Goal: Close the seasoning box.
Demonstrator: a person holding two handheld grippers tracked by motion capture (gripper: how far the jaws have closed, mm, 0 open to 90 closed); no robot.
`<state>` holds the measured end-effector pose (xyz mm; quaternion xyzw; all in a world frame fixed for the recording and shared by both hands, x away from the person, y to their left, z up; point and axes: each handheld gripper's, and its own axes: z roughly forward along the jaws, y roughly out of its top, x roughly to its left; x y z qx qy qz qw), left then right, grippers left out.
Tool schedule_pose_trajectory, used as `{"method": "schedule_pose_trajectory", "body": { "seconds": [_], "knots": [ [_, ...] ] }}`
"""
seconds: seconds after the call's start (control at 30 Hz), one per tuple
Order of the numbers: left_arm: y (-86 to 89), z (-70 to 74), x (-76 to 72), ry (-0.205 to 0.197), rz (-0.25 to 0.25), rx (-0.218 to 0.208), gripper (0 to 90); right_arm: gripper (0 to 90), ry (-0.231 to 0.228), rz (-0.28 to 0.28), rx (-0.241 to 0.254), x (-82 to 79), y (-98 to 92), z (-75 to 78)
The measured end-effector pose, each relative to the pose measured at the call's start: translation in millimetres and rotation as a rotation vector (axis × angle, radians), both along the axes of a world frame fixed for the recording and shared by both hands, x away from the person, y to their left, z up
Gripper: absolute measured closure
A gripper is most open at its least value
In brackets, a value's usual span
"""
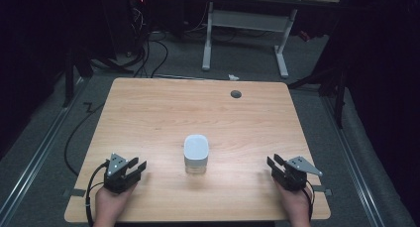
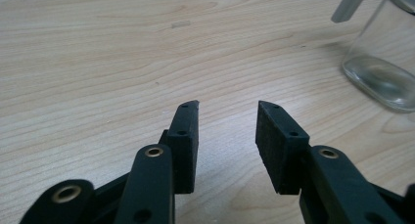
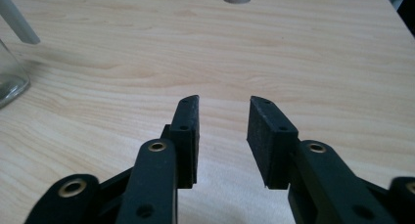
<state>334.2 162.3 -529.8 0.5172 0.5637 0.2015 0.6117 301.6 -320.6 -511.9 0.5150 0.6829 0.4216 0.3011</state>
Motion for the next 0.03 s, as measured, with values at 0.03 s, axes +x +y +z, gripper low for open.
{"method": "schedule_pose_trajectory", "body": {
  "seconds": [0.03],
  "knots": [
    [0.0, 0.0, 0.0, 0.0, 0.0, 0.0, 60.2, 63.9, 0.0, 0.0, 0.0, 0.0, 0.0, 0.0]
  ]
}}
